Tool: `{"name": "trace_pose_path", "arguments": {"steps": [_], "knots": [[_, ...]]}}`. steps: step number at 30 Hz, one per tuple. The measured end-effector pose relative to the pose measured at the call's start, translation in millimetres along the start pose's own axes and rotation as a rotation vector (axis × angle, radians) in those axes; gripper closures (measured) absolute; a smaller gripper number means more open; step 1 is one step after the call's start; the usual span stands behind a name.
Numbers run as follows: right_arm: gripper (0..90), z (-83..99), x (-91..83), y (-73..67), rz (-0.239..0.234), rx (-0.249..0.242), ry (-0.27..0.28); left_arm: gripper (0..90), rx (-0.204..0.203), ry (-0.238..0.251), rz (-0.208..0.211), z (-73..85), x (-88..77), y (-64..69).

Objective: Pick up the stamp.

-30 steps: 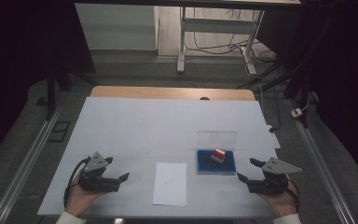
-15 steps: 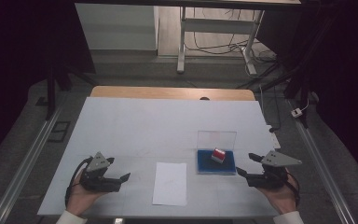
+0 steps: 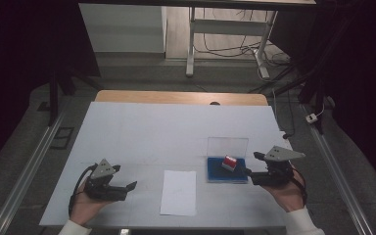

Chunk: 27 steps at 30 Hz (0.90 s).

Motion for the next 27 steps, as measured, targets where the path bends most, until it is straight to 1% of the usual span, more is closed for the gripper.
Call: {"name": "trace_pose_path", "arguments": {"steps": [2,7,12,16,19,20,21,22,26,27], "knots": [[26.8,-5.3,3.6,-0.2,-0.010,0.001,0.002,14.7,0.001,-0.002,-0.001,-0.1,0.7,0.1],[26.9,-20.2,12.6,-1.4,-0.019,-0.027,-0.030,14.6,0.004,-0.007,-0.007,0.2,1.4,0.0],[26.9,-30.2,21.9,-3.9,-0.039,-0.032,-0.042,14.5,0.003,-0.008,-0.005,0.3,1.3,0.0],[27.0,-33.3,31.0,-5.2,-0.045,-0.035,-0.068,14.5,0.006,-0.013,-0.005,0.8,2.5,0.0],[27.8,-34.0,41.0,-5.2,-0.059,-0.036,-0.096,14.5,0.007,-0.016,-0.003,1.0,3.1,0.1],[27.7,-33.9,44.7,-3.9,-0.057,-0.037,-0.112,14.5,0.007,-0.018,-0.003,1.0,3.5,0.1],[27.8,-34.4,48.5,-3.9,-0.058,-0.025,-0.122,14.5,0.008,-0.020,-0.003,1.1,3.7,0.1],[28.4,-34.6,51.1,-4.1,-0.056,-0.026,-0.130,14.4,0.010,-0.020,-0.004,1.3,3.5,0.2],[30.0,-32.5,53.5,-0.7,-0.067,-0.021,-0.138,14.4,0.005,-0.017,-0.005,1.7,3.1,-0.3],[30.3,-31.9,53.6,-0.3,-0.074,-0.015,-0.133,14.4,0.003,-0.019,-0.007,1.7,3.7,-0.2]]}}
Point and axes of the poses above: each handheld gripper's, and its own axes: x roughly forward along the jaws, z roughly out of its underside, y roughly to its right, the point moved 4 cm from there along x, roughly forward along the jaws, and after that the axes turned 3 degrees about -x, right-handed, at the moved point
